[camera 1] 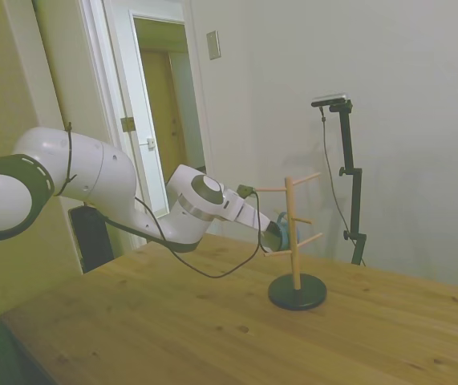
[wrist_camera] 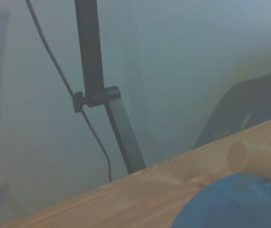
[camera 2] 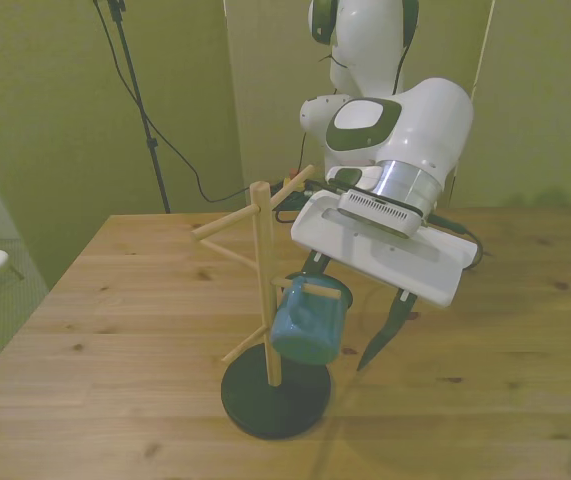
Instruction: Unload the mug
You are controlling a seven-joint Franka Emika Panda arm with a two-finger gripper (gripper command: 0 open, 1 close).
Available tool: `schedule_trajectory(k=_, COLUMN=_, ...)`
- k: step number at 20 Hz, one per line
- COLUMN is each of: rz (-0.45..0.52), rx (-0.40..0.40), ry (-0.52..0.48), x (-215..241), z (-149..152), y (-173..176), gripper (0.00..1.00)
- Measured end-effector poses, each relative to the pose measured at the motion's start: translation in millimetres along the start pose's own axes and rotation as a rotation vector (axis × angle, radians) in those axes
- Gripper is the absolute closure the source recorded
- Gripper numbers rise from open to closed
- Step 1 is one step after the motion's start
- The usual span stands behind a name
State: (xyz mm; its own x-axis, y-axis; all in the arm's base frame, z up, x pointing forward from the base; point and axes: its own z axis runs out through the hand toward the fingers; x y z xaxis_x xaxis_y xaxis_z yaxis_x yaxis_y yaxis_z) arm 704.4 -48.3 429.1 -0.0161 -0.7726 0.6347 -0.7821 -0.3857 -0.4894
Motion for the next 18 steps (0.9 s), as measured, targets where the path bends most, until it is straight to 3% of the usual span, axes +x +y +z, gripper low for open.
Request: schedule_trajectory(k=18, rz=0.001, rx=0.016, ry=-0.009, x=-0.8, z=-5.4, y=-2.8, gripper=1.00)
